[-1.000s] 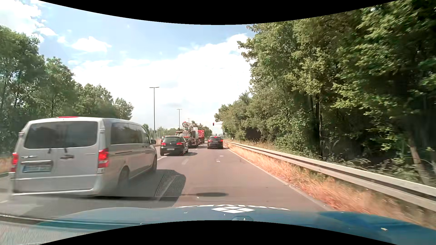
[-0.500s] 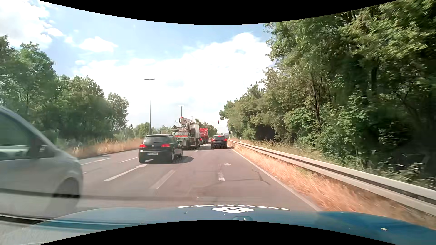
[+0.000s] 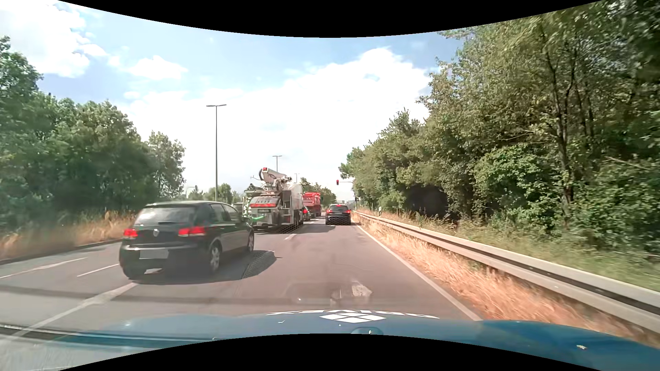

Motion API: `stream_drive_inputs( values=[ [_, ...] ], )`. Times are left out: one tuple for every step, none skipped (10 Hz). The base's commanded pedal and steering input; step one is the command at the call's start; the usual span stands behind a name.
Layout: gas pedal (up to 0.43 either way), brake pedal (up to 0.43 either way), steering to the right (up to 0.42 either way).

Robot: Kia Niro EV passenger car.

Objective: Follow the waypoints while adhering to traffic rules and regulations

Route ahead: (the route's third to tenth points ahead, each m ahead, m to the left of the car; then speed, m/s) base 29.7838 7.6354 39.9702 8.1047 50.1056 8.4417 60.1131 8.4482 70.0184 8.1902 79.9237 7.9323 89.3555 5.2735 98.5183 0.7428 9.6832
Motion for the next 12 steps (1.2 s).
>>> stream_drive_inputs(
  values=[
    [0.079,0.0,-0.011],
    [0.087,0.0,-0.01],
    [0.087,0.0,-0.01],
    [0.087,0.0,-0.01],
    [0.087,0.0,-0.009],
    [0.087,0.0,-0.009],
    [0.087,0.0,-0.009],
    [0.087,0.0,-0.009],
    [0.087,0.0,-0.009],
    [0.087,0.0,-0.008],
    [0.087,0.0,-0.007],
    [0.087,0.0,-0.006]
  ],
)
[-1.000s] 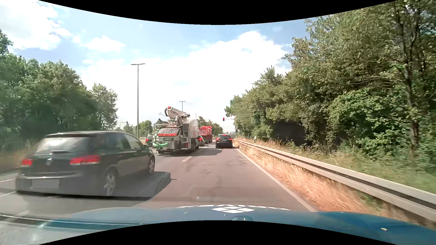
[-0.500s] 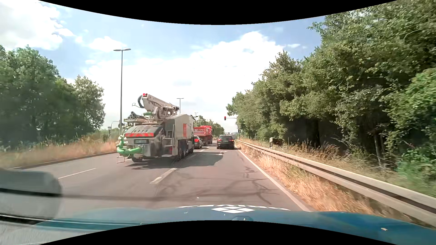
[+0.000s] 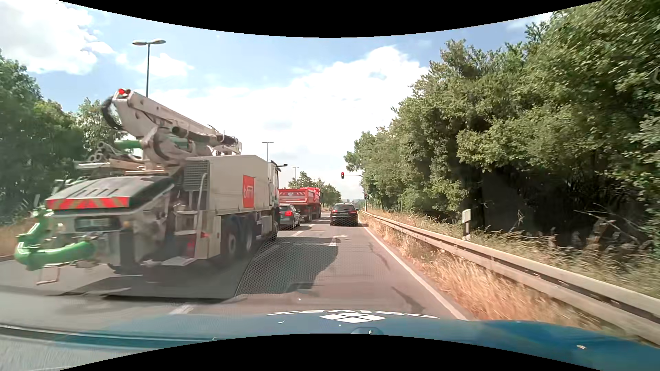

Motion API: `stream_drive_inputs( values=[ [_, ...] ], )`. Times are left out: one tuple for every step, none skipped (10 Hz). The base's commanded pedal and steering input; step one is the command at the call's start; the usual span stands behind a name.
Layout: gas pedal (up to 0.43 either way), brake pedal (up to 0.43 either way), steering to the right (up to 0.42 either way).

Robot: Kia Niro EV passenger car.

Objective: Follow the waypoints while adhering to traffic rules and regulations

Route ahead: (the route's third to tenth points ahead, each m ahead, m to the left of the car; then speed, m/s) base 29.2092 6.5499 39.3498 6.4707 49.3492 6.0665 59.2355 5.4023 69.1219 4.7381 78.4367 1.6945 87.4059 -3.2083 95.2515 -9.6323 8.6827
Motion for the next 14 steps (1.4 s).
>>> stream_drive_inputs(
  values=[
    [0.0,0.0,-0.005],
    [0.0,0.0,-0.003],
    [0.0,0.0,-0.002],
    [0.157,0.0,-0.002],
    [0.22,0.0,-0.001],
    [0.22,0.0,-0.001],
    [0.228,0.0,-0.001],
    [0.26,0.0,0.0],
    [0.26,0.0,0.001],
    [0.268,0.0,0.002],
    [0.268,0.0,0.002],
    [0.268,0.0,0.001],
    [0.268,0.0,0.001],
    [0.268,0.0,0.001]
  ],
)
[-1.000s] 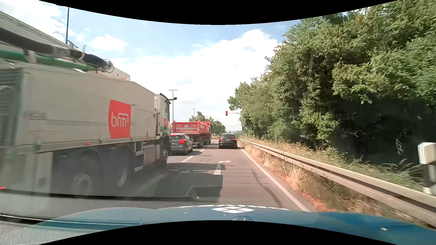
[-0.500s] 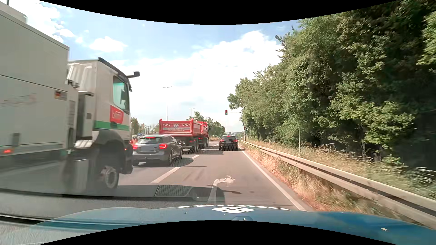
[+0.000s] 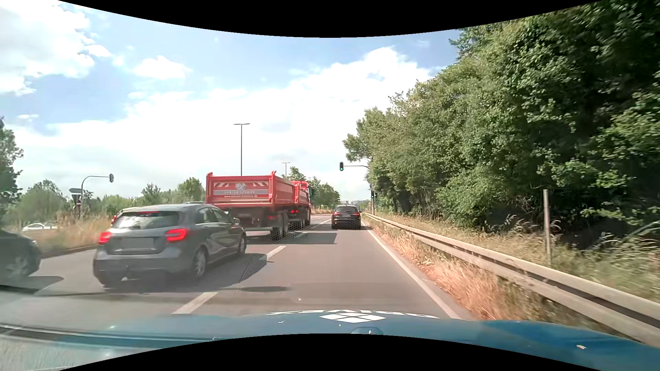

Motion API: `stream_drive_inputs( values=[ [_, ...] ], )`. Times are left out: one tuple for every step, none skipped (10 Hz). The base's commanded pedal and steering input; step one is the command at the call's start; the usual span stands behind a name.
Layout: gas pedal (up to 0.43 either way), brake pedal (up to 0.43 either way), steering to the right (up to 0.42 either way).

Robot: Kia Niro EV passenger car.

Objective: Follow the waypoints while adhering to traffic rules and regulations

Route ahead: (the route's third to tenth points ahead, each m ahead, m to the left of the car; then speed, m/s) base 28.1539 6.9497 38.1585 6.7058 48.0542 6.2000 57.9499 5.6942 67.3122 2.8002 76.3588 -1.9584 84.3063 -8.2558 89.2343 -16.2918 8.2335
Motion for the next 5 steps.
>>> stream_drive_inputs(
  values=[
    [0.268,0.0,0.002],
    [0.209,0.0,0.003],
    [0.189,0.0,0.003],
    [0.189,0.0,0.003],
    [0.189,0.0,0.003]
  ],
)
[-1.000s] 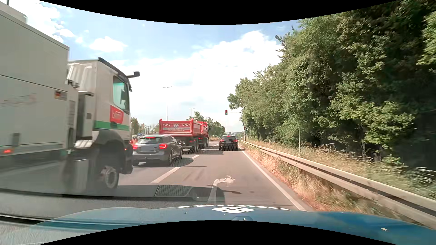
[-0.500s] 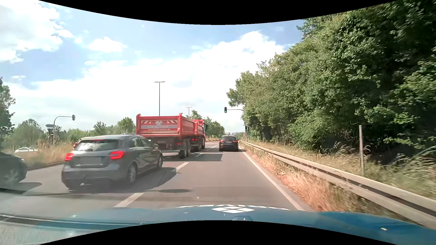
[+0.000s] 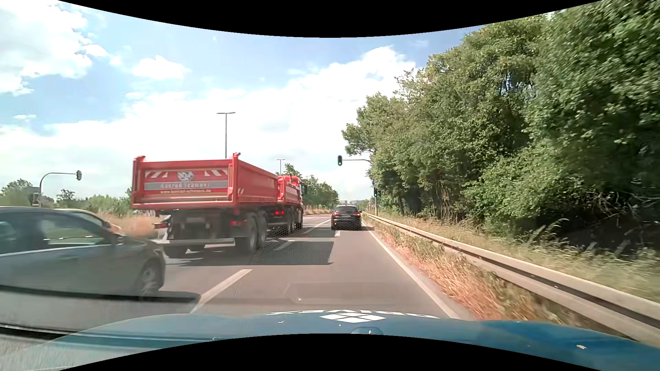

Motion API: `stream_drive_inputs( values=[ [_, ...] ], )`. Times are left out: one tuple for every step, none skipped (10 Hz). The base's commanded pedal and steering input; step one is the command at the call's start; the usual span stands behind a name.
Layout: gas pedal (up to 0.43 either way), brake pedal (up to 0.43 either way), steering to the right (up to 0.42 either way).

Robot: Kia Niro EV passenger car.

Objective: Follow the waypoints while adhering to traffic rules and regulations

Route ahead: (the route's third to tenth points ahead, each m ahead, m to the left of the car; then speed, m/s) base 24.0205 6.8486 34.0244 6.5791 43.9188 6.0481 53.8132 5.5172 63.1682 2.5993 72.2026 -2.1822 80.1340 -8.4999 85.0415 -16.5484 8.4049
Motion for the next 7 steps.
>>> stream_drive_inputs(
  values=[
    [0.189,0.0,0.003],
    [0.189,0.0,0.003],
    [0.189,0.0,0.003],
    [0.189,0.0,0.003],
    [0.189,0.0,0.003],
    [0.189,0.0,0.003],
    [0.189,0.0,0.003]
  ],
)
